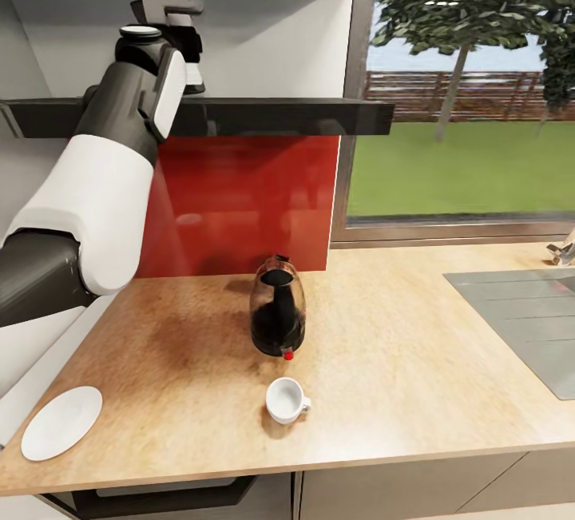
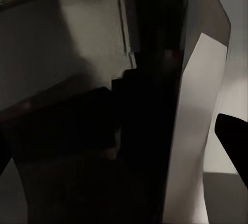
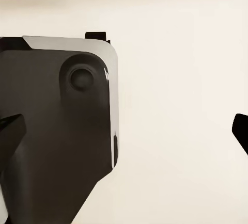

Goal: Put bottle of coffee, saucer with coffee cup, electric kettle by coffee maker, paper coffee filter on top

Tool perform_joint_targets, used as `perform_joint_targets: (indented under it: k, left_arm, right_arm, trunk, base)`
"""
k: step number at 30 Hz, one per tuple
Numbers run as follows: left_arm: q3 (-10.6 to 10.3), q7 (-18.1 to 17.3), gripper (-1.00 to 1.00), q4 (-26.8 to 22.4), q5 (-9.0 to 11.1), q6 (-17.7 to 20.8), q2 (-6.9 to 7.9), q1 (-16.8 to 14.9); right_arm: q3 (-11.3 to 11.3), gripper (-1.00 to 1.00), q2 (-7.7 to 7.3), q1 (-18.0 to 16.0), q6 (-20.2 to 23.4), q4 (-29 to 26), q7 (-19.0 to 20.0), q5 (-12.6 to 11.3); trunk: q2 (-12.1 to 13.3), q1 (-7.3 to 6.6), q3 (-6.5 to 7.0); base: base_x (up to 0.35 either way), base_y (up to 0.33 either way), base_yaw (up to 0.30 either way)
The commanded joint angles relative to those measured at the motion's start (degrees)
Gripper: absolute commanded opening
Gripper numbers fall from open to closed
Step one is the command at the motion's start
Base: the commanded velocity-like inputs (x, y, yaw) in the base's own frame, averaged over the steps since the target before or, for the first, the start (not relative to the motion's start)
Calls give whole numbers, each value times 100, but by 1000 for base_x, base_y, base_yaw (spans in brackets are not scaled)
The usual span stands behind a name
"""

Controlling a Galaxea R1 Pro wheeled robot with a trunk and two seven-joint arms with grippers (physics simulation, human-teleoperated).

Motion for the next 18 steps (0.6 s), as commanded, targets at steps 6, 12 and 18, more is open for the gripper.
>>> perform_joint_targets:
  k: [6,12,18]
  left_arm:
    - [-5,16,-100,-64,-52,48,1,-7]
    - [-22,15,-100,-65,-52,48,1,-10]
    - [-21,4,-100,-65,-52,124,-7,-14]
  right_arm:
    - [-50,100,-2,-4,-20,5,19,57]
    - [-50,100,5,-4,-20,5,21,59]
    - [-50,100,13,-4,-20,0,25,57]
  trunk:
    - [-10,3,-11]
    - [-10,3,-11]
    - [-10,3,-11]
  base:
    - [0,0,0]
    - [0,0,0]
    - [0,0,0]
